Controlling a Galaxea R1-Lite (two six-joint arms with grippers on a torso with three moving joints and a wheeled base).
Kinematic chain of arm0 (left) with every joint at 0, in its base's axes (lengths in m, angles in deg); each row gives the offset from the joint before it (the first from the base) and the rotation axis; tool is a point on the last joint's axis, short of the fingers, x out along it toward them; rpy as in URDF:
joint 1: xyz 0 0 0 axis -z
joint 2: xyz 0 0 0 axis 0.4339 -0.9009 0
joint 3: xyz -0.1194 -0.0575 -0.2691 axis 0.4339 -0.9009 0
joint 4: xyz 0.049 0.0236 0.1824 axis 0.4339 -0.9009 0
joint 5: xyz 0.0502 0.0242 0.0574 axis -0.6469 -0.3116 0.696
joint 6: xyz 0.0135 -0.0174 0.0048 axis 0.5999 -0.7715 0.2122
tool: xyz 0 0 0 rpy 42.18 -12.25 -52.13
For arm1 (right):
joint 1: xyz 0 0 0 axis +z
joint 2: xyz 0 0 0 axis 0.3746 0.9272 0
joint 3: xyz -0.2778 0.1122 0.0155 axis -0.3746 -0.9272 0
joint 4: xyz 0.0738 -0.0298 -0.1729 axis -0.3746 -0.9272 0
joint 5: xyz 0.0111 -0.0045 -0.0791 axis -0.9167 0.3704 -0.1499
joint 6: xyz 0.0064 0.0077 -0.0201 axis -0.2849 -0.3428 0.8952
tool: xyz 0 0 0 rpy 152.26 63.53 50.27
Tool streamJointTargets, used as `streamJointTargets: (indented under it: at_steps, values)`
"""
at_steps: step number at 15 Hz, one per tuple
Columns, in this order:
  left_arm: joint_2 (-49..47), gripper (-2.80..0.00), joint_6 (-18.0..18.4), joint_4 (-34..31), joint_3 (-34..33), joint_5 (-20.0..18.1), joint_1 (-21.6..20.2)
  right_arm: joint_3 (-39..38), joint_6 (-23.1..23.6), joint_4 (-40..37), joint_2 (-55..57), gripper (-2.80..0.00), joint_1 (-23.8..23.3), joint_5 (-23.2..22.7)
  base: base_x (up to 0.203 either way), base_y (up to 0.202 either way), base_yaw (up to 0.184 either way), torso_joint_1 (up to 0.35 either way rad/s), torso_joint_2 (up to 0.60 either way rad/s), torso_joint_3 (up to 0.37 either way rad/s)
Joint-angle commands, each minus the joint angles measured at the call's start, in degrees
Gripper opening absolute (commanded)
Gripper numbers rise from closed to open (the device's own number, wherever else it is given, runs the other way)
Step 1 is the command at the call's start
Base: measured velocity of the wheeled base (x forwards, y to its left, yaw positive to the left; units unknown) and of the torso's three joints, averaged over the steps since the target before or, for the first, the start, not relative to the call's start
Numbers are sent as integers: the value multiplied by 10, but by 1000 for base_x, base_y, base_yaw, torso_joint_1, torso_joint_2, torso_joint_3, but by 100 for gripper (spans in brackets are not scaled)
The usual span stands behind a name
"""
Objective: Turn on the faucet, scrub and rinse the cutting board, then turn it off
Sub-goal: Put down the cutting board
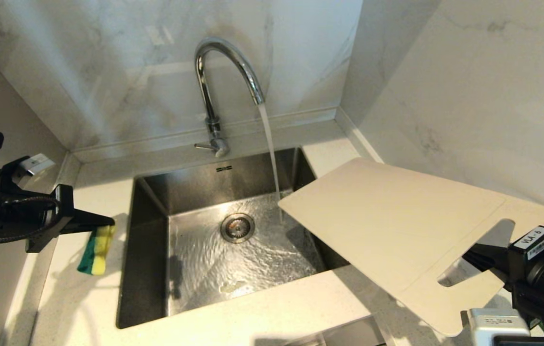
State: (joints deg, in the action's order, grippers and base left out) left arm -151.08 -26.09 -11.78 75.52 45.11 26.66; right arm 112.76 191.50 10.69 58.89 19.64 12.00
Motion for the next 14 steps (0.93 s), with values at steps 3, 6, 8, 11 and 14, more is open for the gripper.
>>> streamJointTargets:
  at_steps: [3, 6, 8, 11, 14]
  values:
    - [-6, -280, -2, -2, 3, -2, 1, 1, -24, 2, 21, -280, 1, 24, 0, 0, 0, 0, 0, 0]
    - [-7, -280, -2, -2, 3, -2, 2, 2, -48, 4, 36, -280, 1, 36, 0, 0, 0, 0, 0, 0]
    - [-8, -280, -2, -2, 3, -2, 2, 2, -56, 3, 38, -280, 1, 49, 0, 0, 0, 0, 0, 0]
    - [-14, -280, -2, -2, 3, 9, 13, 4, -67, 4, 51, -280, 0, 57, 0, 0, 0, 0, 0, 0]
    - [-16, -280, -2, -2, 7, 14, 22, 5, -69, 5, 63, -280, 0, 67, 0, 0, 0, 0, 0, 0]
